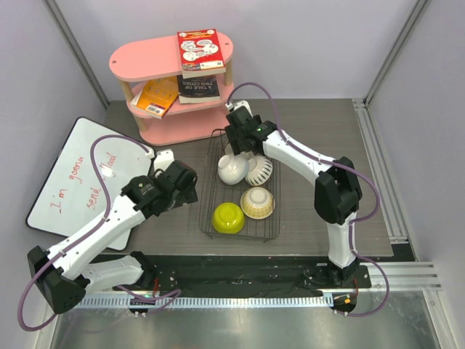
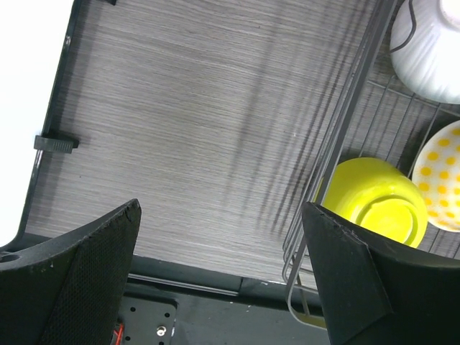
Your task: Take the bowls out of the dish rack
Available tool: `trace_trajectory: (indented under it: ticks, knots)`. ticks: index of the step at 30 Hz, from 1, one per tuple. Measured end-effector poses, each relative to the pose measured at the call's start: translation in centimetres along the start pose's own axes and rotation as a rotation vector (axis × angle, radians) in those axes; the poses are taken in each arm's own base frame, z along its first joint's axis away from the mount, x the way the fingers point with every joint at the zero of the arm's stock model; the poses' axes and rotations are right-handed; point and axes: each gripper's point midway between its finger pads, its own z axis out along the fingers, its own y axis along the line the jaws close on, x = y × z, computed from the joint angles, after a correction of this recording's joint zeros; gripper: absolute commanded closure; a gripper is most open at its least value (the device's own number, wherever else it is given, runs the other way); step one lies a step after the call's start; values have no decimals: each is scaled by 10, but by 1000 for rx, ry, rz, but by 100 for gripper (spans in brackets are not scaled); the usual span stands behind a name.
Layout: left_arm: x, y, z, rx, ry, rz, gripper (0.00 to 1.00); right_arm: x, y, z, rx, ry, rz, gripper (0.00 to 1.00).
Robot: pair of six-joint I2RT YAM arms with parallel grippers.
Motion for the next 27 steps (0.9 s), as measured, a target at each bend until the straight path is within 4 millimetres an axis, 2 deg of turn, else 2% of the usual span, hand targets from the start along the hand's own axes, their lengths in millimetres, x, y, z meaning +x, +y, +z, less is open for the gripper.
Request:
trace_trajectory:
  ticks: [4,7,10,14,17,25,27]
  knots:
    - [1,3,-1,-6,3,11,7,3,0,20,41,14,-58,28]
    - [3,6,-2,-7,3,13,7,5,-2,30,69,18,-97,34]
    - [6,8,0,-12,7,17,7,5,-7,35,109,10,-141,44]
    - [8,8,3,-24,18,27,7,6,-11,40,151,-14,-190,85]
    - [10,8,6,-34,28,35,7,17,-13,47,177,-12,-220,88]
    - [13,6,9,-40,41,44,7,11,-15,52,204,-78,-207,99]
    - [14,7,9,-42,42,45,7,12,-15,52,206,-92,-200,99]
